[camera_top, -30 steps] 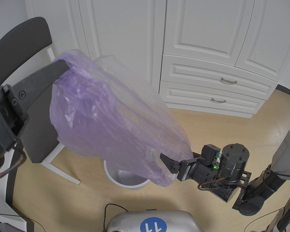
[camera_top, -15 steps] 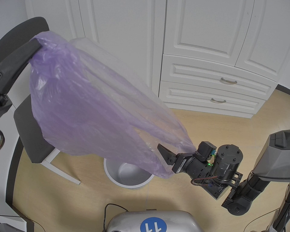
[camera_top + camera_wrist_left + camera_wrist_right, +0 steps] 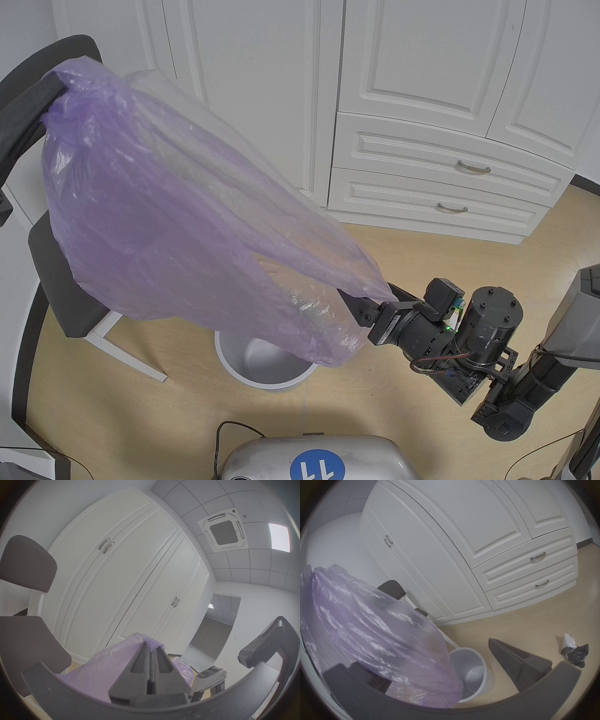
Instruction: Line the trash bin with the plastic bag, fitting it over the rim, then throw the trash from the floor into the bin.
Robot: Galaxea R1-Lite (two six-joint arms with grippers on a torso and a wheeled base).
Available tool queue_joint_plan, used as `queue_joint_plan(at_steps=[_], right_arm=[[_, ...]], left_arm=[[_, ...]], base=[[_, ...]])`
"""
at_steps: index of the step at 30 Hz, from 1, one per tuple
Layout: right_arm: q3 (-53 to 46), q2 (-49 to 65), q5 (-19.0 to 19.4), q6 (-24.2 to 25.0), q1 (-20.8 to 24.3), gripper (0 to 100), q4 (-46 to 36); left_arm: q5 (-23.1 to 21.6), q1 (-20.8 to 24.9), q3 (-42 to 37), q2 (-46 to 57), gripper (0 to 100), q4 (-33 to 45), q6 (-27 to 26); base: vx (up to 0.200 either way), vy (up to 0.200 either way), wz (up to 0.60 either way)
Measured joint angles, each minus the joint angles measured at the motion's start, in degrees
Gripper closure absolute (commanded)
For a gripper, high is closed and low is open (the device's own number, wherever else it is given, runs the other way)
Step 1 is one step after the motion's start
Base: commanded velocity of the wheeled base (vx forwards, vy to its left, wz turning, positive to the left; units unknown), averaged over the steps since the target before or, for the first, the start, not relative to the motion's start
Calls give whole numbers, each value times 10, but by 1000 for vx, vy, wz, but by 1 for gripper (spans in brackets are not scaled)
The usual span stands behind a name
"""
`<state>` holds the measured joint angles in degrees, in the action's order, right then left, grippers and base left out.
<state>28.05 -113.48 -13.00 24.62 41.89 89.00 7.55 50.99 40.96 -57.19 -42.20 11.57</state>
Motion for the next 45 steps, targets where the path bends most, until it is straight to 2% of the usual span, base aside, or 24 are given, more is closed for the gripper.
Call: queue_joint_plan(at_steps=[19, 42, 43, 45], right_arm=[[-40, -2, 19, -19, 1, 0, 0], [-20, -40, 16, 9, 28, 0, 0], [-20, -41, 15, 9, 28, 100, 0], [-20, -41, 14, 9, 28, 100, 0]], left_arm=[[-1, -3, 1, 6, 100, 0, -1], [-2, -4, 0, 10, 100, 0, -1], [-2, -4, 0, 10, 100, 0, -1], [-2, -4, 0, 10, 100, 0, -1]], base=[[0, 0, 0], [0, 0, 0], [0, 0, 0], [0, 0, 0]])
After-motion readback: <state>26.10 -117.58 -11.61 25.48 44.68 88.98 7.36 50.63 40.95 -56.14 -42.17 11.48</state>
